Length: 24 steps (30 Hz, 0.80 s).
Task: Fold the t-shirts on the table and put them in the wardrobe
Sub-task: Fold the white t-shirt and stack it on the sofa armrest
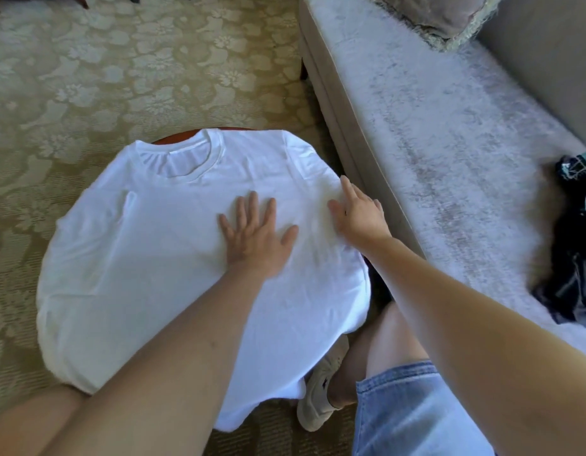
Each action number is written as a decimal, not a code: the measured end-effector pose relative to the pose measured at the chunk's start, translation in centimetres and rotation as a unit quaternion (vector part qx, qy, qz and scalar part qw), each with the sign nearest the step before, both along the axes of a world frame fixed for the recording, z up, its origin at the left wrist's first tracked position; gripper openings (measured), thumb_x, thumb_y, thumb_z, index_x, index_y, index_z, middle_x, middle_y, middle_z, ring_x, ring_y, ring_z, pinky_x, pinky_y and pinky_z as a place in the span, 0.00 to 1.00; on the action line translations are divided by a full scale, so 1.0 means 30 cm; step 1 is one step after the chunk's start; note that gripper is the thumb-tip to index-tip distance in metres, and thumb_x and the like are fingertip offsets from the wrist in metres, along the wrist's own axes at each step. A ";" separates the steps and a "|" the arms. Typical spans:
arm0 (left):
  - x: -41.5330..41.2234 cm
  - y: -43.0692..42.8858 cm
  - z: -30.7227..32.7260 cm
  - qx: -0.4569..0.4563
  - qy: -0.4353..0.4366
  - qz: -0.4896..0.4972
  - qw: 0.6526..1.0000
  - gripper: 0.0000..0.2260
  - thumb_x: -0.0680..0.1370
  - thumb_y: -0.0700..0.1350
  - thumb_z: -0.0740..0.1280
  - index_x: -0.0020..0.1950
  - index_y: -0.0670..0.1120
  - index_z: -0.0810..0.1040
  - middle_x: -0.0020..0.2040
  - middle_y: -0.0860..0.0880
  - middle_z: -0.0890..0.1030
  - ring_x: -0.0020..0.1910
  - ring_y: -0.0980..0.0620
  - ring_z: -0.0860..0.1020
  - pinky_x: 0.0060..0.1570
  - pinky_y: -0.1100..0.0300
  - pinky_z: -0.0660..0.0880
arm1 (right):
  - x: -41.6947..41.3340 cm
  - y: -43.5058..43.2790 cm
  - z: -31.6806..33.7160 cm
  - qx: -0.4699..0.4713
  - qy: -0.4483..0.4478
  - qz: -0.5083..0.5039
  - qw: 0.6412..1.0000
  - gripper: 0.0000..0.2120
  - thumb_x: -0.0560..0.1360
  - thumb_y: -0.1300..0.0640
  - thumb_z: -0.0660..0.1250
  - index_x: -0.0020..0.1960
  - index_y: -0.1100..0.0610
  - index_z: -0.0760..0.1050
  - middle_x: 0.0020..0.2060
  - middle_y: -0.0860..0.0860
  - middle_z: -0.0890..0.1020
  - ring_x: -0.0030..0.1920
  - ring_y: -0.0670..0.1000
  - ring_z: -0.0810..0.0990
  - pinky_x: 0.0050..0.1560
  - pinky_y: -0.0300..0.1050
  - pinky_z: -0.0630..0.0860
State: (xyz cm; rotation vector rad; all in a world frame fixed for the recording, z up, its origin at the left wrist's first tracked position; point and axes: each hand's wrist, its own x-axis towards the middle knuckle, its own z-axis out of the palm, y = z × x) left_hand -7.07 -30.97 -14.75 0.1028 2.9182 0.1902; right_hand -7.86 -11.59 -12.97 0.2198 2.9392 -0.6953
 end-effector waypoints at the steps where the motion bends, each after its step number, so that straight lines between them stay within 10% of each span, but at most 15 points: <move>1: 0.002 0.000 -0.001 -0.001 0.007 0.003 1.000 0.33 0.79 0.67 0.45 0.80 0.54 0.45 0.80 0.49 0.40 0.78 0.47 0.38 0.73 0.37 0.38 | 0.005 0.017 -0.014 -0.022 -0.009 -0.024 0.999 0.29 0.82 0.45 0.51 0.80 0.54 0.50 0.76 0.52 0.63 0.74 0.55 0.62 0.74 0.59 0.56; 9: 0.008 0.004 -0.012 0.007 0.039 0.015 0.999 0.33 0.79 0.66 0.48 0.80 0.54 0.48 0.81 0.49 0.44 0.79 0.48 0.41 0.74 0.39 0.40 | -0.007 0.041 -0.004 -0.275 -0.079 -0.161 0.945 0.33 0.81 0.37 0.49 0.80 0.46 0.40 0.75 0.57 0.63 0.73 0.61 0.65 0.67 0.50 0.61; 24: 0.013 -0.001 -0.018 0.025 0.063 0.018 0.998 0.32 0.79 0.65 0.49 0.80 0.53 0.51 0.81 0.49 0.47 0.79 0.48 0.44 0.74 0.39 0.41 | 0.005 0.003 -0.009 -0.337 -0.020 -0.143 0.930 0.29 0.82 0.39 0.50 0.79 0.44 0.46 0.73 0.50 0.68 0.72 0.53 0.66 0.60 0.39 0.58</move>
